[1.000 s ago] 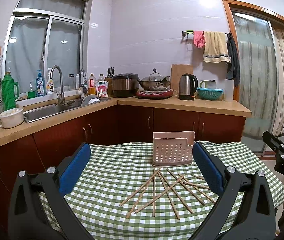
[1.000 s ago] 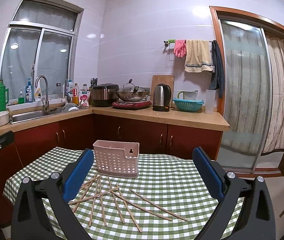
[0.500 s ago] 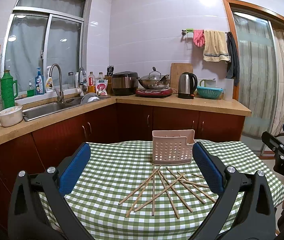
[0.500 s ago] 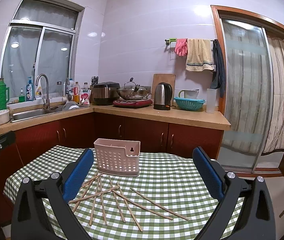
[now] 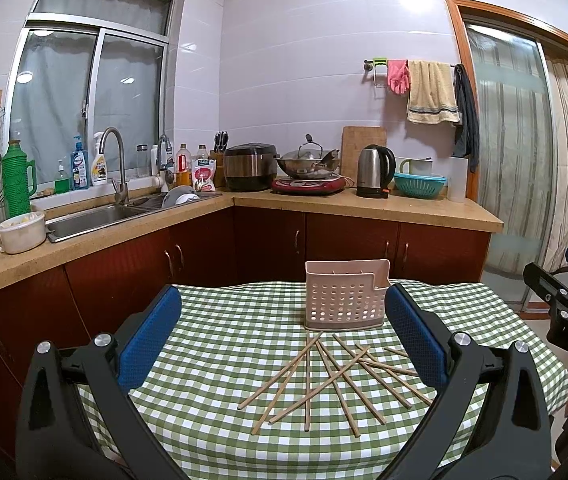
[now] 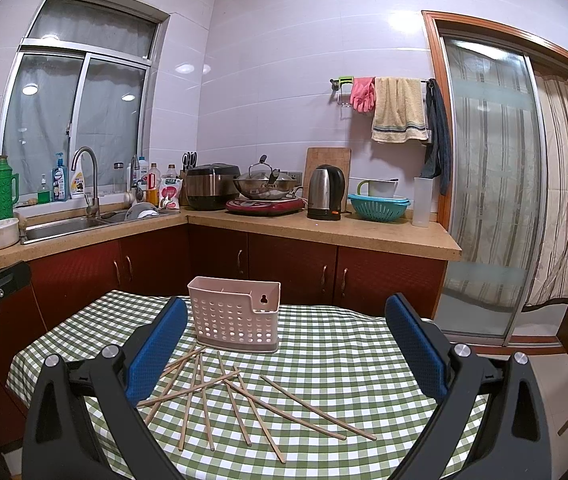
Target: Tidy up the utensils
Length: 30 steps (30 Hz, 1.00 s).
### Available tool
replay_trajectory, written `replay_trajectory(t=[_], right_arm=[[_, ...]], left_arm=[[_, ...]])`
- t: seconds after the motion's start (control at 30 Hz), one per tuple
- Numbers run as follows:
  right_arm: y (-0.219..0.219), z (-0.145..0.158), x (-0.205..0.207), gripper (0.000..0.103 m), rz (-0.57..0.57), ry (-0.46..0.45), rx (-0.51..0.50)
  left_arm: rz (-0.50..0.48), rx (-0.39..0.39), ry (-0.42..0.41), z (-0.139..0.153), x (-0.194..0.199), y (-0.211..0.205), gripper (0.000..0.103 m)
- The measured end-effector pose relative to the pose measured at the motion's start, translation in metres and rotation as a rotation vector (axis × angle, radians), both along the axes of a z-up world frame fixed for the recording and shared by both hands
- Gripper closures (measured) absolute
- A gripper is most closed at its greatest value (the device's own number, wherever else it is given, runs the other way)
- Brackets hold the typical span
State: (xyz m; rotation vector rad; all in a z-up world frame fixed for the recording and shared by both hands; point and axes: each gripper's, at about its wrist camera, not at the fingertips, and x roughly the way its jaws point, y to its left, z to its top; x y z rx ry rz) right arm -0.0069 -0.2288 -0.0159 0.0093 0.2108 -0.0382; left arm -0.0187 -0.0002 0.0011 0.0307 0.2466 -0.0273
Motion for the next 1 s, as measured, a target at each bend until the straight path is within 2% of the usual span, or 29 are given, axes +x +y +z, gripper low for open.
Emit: replay_trajectory(t=[0.57, 0.77, 1.0], right_arm=[[0.002, -0.004, 0.002, 0.006, 0.004, 0.008, -0.003], [0.001, -0.015, 0.013, 0.006, 0.014, 0.036, -0.004], [-0.003, -0.049, 0.039, 0.006, 0.055, 0.121, 0.014]], left_arm=[[-0.005, 0.002, 0.01, 0.001, 0.003, -0.001, 0.004], [-0.028, -0.01, 0.055, -0.019, 0.018, 0.004, 0.004], [-0.053, 0.053, 0.132, -0.061, 0.05, 0.0, 0.004]])
